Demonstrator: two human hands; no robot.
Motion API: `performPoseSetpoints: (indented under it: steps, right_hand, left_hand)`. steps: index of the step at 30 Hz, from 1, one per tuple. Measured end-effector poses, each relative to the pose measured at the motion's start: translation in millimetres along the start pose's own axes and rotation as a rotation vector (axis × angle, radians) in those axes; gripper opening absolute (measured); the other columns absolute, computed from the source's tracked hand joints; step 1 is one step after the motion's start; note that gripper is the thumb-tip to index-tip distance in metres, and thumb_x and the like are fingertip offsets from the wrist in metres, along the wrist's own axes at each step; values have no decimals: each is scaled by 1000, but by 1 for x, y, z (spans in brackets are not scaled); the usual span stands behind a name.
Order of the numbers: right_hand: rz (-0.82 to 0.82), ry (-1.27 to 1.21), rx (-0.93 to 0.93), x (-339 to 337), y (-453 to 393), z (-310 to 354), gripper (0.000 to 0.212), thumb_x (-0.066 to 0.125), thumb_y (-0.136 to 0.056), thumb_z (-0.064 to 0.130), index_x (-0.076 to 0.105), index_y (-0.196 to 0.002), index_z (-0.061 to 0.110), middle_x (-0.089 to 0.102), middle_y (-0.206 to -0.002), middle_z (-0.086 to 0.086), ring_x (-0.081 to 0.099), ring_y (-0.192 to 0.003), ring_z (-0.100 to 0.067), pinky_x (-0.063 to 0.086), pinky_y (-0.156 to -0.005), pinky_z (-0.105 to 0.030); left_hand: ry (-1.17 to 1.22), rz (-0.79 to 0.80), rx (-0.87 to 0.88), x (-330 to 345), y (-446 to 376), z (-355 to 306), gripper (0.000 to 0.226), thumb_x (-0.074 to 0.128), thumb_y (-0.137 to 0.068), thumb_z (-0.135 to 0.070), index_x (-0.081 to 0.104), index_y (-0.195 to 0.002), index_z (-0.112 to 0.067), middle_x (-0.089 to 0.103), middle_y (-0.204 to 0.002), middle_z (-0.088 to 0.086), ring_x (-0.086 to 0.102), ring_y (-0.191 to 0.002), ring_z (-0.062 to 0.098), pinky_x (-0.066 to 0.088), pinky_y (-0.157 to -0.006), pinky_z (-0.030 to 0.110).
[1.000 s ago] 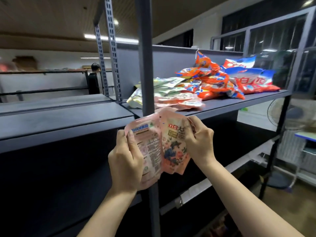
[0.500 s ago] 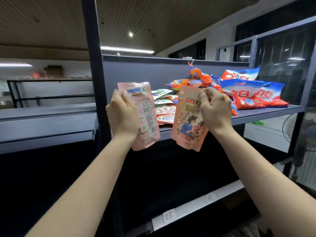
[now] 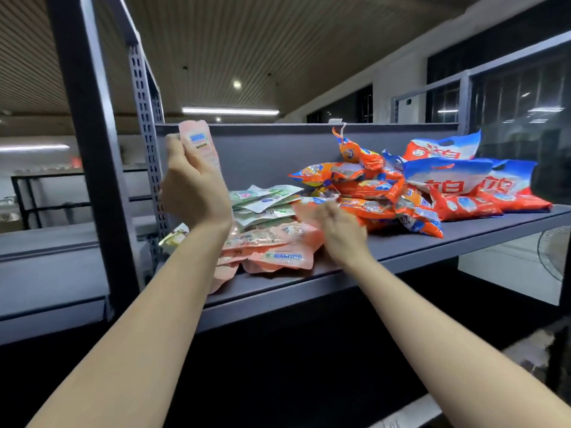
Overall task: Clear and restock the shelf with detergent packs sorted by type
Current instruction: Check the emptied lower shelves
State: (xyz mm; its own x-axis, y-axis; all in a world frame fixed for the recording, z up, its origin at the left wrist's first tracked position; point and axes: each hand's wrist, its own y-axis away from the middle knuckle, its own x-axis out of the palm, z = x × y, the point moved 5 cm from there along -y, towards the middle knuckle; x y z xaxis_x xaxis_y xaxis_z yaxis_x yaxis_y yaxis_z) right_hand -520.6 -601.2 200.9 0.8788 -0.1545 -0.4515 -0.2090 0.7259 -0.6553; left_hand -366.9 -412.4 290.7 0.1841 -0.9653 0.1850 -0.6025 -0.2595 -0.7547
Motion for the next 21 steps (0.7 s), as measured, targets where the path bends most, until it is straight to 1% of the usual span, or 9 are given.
performPoseSetpoints:
  steps: [3,6,8,10,12,14,16,18,21]
  right_hand:
    - [310,64,-31,41,-1,-17,34,38,-101,37,59,-120,19,56,-129,-8,46,-123,-25,33,-105,-40]
    - [468,39,-2,44,-2,-23,44,46,-94,51,52,-130,26,46,-140,0,38,-131,-19,29,-109,-36]
    - [550,29,23,40,-4,-24,58,51,-86,61,48,-134,29,42,-144,5,37,-132,-15,28,-108,-33]
    - [591,54,22,36,-8,-27,68,51,-82,69,45,-137,30,41,-146,8,37,-134,-14,29,-109,-34]
    - [643,1,33,33,-12,-34,68,51,-82,69,42,-140,33,38,-148,10,34,-136,-12,27,-109,-32]
    - [680,-66,33,30,-13,-42,62,53,-86,60,41,-140,34,38,-148,10,33,-136,-9,27,-105,-27]
    - [689,-72,29,26,-14,-47,55,55,-88,51,43,-139,32,39,-147,10,36,-132,-8,28,-102,-26]
    - [677,-48,17,22,-18,-51,51,57,-87,48,48,-135,33,42,-144,9,39,-130,-9,31,-103,-27]
    - [643,-16,-31,10,-24,-52,48,59,-87,45,52,-132,30,48,-140,6,44,-127,-11,35,-101,-27]
  left_hand:
    - [-34,69,150,39,11,0,34,31,-102,-31,56,-105,-8,67,-96,11,61,-84,37,27,-61,31]
    - [-79,310,366,81,37,8,30,39,-101,-34,58,-98,-11,67,-90,12,62,-77,40,33,-58,36]
    - [-223,685,464,112,63,20,29,36,-100,-38,57,-105,-20,66,-101,10,62,-91,37,33,-66,35]
    - [-352,1130,465,136,93,33,35,29,-99,-46,52,-119,-28,62,-120,6,56,-110,30,37,-80,36]
    - [-410,1410,410,142,115,42,48,18,-98,-56,43,-131,-32,55,-134,3,48,-124,26,31,-101,41]
    - [-427,1488,386,143,122,42,54,10,-97,-58,34,-140,-37,43,-146,-1,36,-135,23,13,-114,48]
    - [-398,1507,295,140,121,37,54,8,-98,-56,32,-143,-39,33,-152,-2,26,-141,21,3,-117,46]
    - [-382,1466,224,139,119,33,54,11,-98,-56,37,-142,-38,32,-153,-1,26,-141,22,7,-117,44]
    - [-438,1382,246,139,118,31,51,19,-97,-56,50,-130,-32,47,-142,3,40,-130,25,27,-110,43]
